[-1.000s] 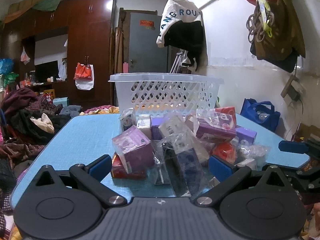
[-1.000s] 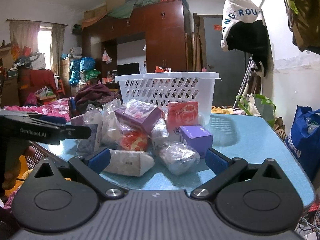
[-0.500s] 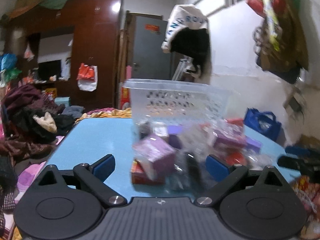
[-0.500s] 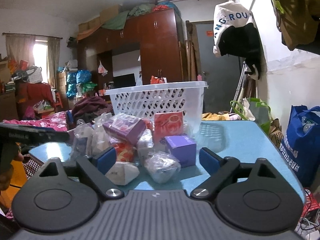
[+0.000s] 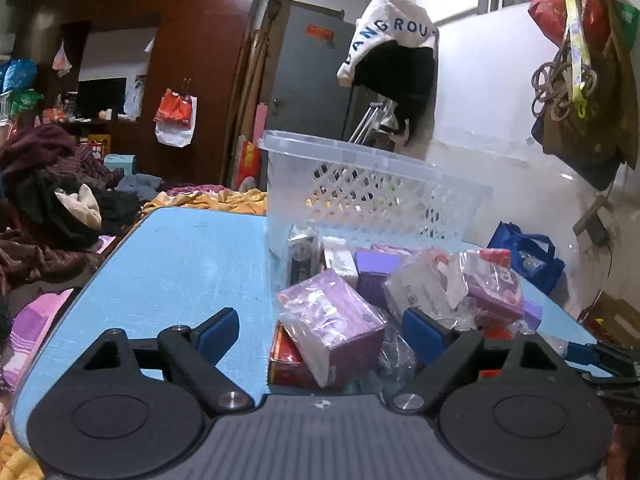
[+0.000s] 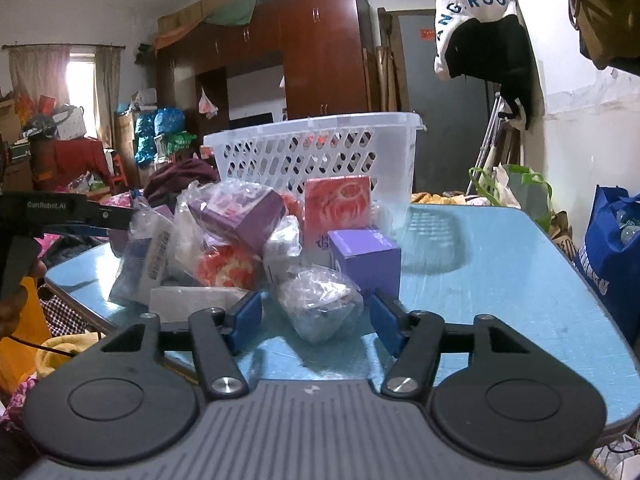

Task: Organize objects
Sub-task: 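Grasp the purple box with the left gripper while the right grasps the clear bagged ball, then lift both items over the white basket and open both grippers to drop them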

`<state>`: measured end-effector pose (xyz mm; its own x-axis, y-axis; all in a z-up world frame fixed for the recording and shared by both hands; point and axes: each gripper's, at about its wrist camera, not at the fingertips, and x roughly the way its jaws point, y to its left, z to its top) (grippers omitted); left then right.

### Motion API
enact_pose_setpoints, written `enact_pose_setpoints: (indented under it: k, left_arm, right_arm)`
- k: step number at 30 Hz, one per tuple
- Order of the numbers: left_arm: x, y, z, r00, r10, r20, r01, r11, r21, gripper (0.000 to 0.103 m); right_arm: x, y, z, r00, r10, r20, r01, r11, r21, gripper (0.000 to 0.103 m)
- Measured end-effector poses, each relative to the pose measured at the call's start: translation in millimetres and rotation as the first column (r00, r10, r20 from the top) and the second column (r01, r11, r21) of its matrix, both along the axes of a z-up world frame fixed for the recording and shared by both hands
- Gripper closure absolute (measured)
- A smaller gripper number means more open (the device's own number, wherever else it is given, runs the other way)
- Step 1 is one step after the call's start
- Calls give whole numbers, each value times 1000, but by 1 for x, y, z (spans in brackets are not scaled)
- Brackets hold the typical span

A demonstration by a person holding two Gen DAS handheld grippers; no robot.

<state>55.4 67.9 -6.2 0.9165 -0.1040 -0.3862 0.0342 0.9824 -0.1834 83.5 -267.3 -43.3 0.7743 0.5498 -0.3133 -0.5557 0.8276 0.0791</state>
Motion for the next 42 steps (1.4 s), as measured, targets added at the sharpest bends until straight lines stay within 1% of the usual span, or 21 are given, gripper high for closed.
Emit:
enact_pose_setpoints:
  k: [3, 4, 6, 8, 9, 11, 12, 13, 18, 22, 27, 33, 37, 40, 42]
  left_arm:
    - [7, -4, -7, 1000, -1, -26, 1, 1000, 17, 13]
    - [9, -4, -9, 1000, -1, -31, 1, 1000, 15, 15]
    - [10, -1, -12, 1000, -1, -30, 1, 1000, 2, 25]
    - [9, 0, -11, 1000, 5, -26, -5, 1000, -3, 42]
    - [8, 1, -10, 1000, 4, -22, -5, 1000, -3, 43]
    - [6, 0, -8, 1000, 21, -6, -21, 1000, 16, 51]
    - [5, -1, -8, 1000, 27, 3, -27, 999, 23, 54]
    - [3, 0, -8, 999, 32, 13, -33, 999, 23, 59]
    - [4, 7, -6, 999, 25, 28, -26, 1000, 10, 59]
    - [3, 7, -4, 999, 19, 49, -20, 1000, 18, 59]
    - [-2, 6, 2, 995, 21, 98, -26, 999, 41, 59]
    - [-2, 6, 8, 991, 25, 133, -32, 998, 45, 59]
    - [3, 6, 27, 982, 31, 188, -42, 998, 55, 59]
    - [16, 1, 56, 969, 24, 244, -43, 996, 75, 59]
    - [33, -3, 79, 965, 8, 262, -31, 996, 84, 59]
  right_arm:
    - [2, -1, -2, 1000, -1, -12, 1, 1000, 3, 39]
    - [3, -1, -2, 1000, -2, -13, 2, 1000, 2, 39]
    - [5, -1, -3, 1000, -3, -14, 3, 1000, 4, 39]
    - [6, -1, -4, 1000, -3, -19, 3, 1000, 11, 41]
    - [5, -2, -5, 1000, -2, -17, 2, 1000, 14, 47]
    - [4, -2, -4, 1000, 15, -22, -15, 1000, 13, 56]
    - [3, -2, -4, 1000, 13, -19, -12, 1000, 10, 56]
    - [1, -2, -3, 1000, 10, -11, -10, 1000, 8, 56]
    - [-2, -8, 0, 1000, -2, 8, 2, 1000, 21, 58]
    - [-6, -14, 4, 1000, -13, 23, 13, 999, 30, 59]
    - [-8, -18, 9, 999, -23, 40, 21, 998, 51, 59]
    - [-5, -21, 19, 997, -39, 61, 35, 997, 66, 59]
    - [1, -22, 37, 994, -50, 97, 42, 996, 79, 59]
    - [17, -14, 67, 990, -39, 137, 26, 995, 95, 59]
    - [31, -4, 88, 984, -38, 174, 21, 995, 98, 59]
